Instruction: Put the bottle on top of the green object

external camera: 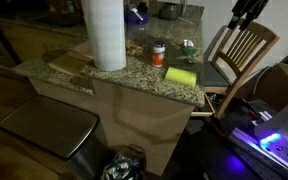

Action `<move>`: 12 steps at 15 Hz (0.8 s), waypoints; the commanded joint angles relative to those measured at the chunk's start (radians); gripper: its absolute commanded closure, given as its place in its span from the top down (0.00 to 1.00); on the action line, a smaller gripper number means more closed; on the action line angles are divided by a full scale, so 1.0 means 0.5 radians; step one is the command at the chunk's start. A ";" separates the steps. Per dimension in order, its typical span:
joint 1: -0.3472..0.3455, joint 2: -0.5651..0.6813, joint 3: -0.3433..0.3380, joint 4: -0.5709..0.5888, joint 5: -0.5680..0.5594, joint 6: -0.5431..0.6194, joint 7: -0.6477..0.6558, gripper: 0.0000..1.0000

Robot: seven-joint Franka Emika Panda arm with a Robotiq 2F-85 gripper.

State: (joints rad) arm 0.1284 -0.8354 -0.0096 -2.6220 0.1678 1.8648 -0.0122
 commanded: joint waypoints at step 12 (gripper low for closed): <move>0.270 0.687 0.496 0.526 -0.008 0.501 -0.043 1.00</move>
State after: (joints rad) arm 0.2574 -0.6641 0.1680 -2.4966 0.2094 2.0404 -0.0328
